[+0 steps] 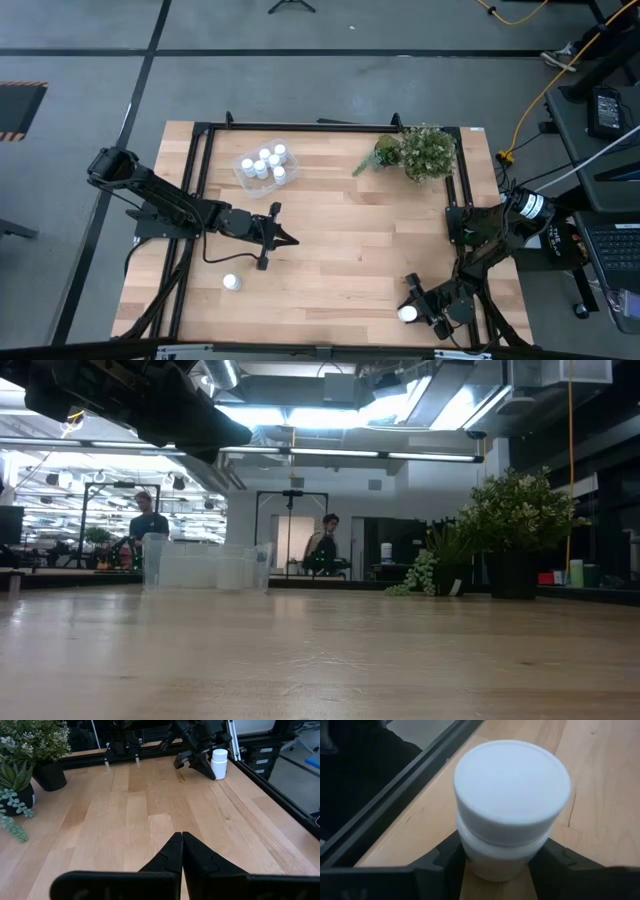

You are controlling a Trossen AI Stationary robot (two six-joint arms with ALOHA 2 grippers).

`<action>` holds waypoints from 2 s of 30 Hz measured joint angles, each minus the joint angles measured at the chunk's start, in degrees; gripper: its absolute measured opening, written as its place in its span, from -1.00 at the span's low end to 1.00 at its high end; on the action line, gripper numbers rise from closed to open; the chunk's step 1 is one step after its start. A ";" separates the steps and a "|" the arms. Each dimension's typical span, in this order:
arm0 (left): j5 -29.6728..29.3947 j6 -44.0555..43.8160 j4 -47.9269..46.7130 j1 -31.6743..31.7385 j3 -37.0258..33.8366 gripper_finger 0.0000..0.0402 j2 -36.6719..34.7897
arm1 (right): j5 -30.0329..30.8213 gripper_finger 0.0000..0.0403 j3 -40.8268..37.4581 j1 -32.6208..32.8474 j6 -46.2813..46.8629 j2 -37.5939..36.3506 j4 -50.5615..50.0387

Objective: Pick and place pill bottles into a basket
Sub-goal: Put the white medicine bottle into the transparent bin

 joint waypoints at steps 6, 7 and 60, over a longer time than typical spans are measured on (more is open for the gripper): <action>0.00 0.01 -0.01 0.02 -0.02 -0.99 -0.01 | -0.04 -0.17 0.00 0.00 0.03 0.00 0.02; 0.00 0.01 0.00 0.01 -0.02 -0.99 0.01 | -0.10 -0.17 -0.01 -0.13 0.03 0.00 0.11; -20.97 2.16 -2.01 5.72 -0.02 -0.01 0.26 | -38.42 -0.17 9.51 -64.99 -31.22 -25.64 -25.04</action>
